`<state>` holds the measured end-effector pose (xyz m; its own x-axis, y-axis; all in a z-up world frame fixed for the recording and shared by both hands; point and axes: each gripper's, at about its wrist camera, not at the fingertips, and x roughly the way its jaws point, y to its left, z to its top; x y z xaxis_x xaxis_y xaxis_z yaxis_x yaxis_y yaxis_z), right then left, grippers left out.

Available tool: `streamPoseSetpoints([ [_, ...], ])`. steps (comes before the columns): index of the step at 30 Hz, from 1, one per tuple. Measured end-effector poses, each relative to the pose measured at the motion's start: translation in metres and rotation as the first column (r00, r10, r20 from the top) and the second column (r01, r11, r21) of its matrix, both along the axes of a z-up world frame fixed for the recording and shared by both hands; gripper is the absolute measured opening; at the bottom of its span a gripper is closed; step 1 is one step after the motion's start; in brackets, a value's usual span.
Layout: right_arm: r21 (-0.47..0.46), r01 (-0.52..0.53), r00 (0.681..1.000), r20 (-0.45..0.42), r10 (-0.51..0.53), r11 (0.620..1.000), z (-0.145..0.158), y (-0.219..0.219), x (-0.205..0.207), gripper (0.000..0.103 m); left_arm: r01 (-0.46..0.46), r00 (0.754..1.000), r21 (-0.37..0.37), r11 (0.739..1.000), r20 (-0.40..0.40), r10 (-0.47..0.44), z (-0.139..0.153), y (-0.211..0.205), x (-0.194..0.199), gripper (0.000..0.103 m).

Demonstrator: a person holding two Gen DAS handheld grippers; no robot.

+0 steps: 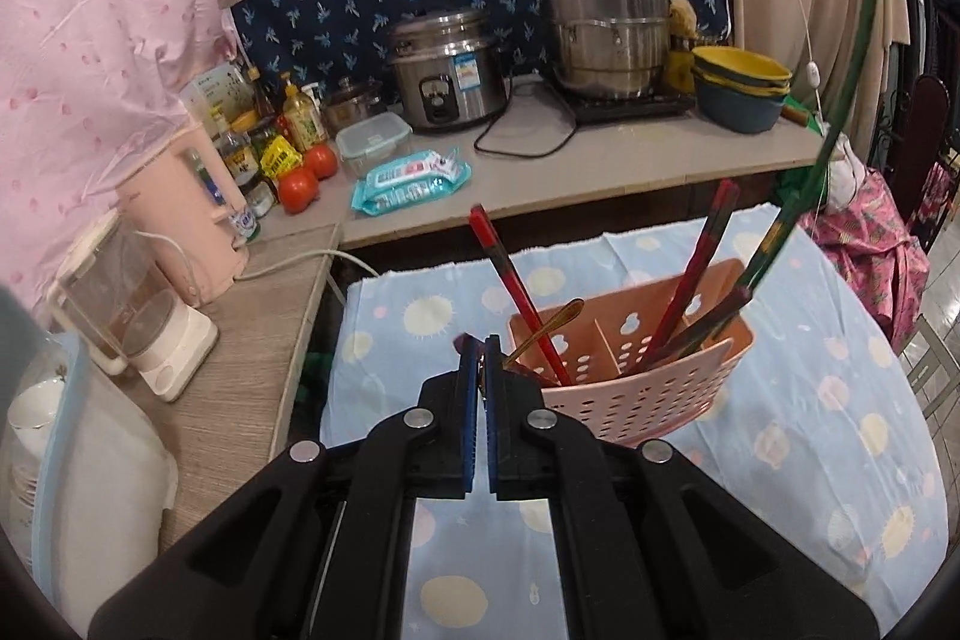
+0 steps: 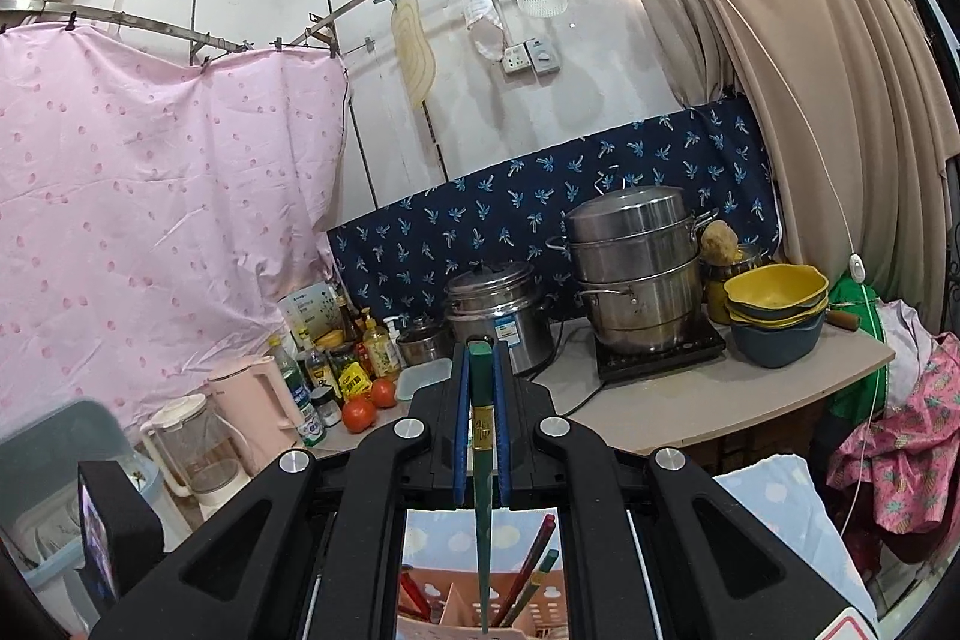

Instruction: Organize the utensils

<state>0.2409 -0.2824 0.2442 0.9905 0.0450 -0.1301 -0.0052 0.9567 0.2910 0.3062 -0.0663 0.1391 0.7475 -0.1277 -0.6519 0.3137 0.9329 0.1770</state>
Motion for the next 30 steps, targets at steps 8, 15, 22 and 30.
streamPoseSetpoints([
  [8, 0.019, -0.034, 0.998, -0.056, 0.035, 0.999, -0.027, 0.009, 0.036, 0.007, 0.003, 0.999, 0.031, 1.000, -0.055, -0.001, -0.028, -0.005, 0.011, 0.002],
  [15, -0.024, -0.085, 0.983, -0.163, 0.080, 0.996, -0.063, 0.025, 0.048, 0.010, -0.015, 0.999, -0.051, 0.999, -0.046, 0.013, -0.025, 0.002, 0.011, 0.013],
  [22, -0.045, -0.075, 0.973, -0.223, 0.063, 0.996, -0.088, 0.025, 0.030, 0.053, -0.059, 0.998, -0.201, 0.978, 0.014, 0.063, -0.010, 0.015, 0.001, 0.062],
  [30, -0.050, -0.083, 0.947, -0.314, 0.063, 0.995, -0.116, 0.023, -0.003, 0.057, -0.088, 0.995, -0.252, 0.964, 0.019, 0.096, -0.010, 0.021, -0.018, 0.069],
])
